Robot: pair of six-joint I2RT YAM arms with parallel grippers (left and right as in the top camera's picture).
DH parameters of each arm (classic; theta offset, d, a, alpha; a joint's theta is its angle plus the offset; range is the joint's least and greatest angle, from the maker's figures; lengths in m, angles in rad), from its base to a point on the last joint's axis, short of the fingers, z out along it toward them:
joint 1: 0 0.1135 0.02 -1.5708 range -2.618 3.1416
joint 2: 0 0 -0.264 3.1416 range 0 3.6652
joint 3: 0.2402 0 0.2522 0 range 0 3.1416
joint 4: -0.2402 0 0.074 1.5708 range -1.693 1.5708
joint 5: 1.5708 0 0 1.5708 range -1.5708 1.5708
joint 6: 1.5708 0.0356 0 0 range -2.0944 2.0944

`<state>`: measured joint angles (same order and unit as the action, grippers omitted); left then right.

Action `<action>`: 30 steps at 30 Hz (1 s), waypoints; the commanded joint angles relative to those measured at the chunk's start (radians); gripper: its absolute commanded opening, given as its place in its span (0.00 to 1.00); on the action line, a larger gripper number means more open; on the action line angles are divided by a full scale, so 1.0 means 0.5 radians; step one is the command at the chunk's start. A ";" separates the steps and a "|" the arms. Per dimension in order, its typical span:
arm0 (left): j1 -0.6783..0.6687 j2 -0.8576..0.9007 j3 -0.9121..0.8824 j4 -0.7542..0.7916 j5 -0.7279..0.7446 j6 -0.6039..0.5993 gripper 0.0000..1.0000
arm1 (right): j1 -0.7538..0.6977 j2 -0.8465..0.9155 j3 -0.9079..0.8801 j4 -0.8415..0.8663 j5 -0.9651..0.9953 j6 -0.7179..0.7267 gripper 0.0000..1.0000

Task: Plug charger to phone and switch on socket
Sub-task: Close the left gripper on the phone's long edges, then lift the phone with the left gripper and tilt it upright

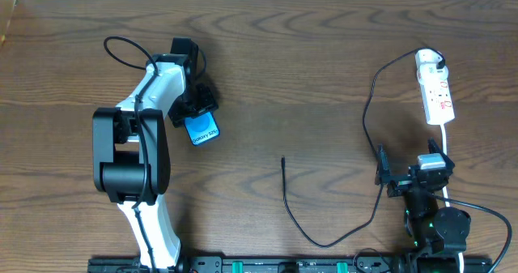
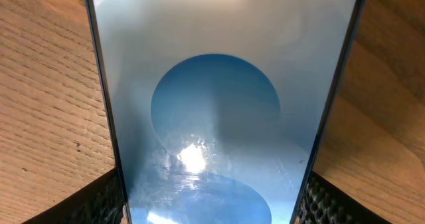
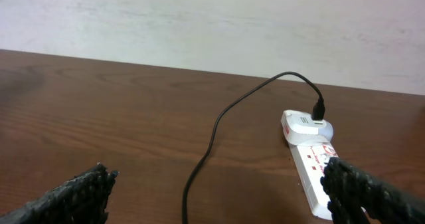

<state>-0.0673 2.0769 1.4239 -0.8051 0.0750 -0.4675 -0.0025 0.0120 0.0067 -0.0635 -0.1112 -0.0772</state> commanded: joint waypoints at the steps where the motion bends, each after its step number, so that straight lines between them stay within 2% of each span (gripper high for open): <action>1: -0.003 0.067 -0.016 -0.001 0.009 -0.002 0.07 | 0.010 -0.012 -0.002 -0.008 0.009 0.018 0.99; 18: -0.003 0.004 0.099 -0.063 0.045 -0.001 0.07 | 0.010 -0.012 -0.002 -0.008 0.009 0.018 0.99; 30: -0.002 -0.175 0.099 -0.072 0.112 -0.002 0.07 | 0.010 -0.012 -0.002 -0.008 0.009 0.018 0.99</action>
<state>-0.0673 2.0640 1.4464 -0.8333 0.1005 -0.4675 -0.0025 0.0120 0.0067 -0.0635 -0.1112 -0.0772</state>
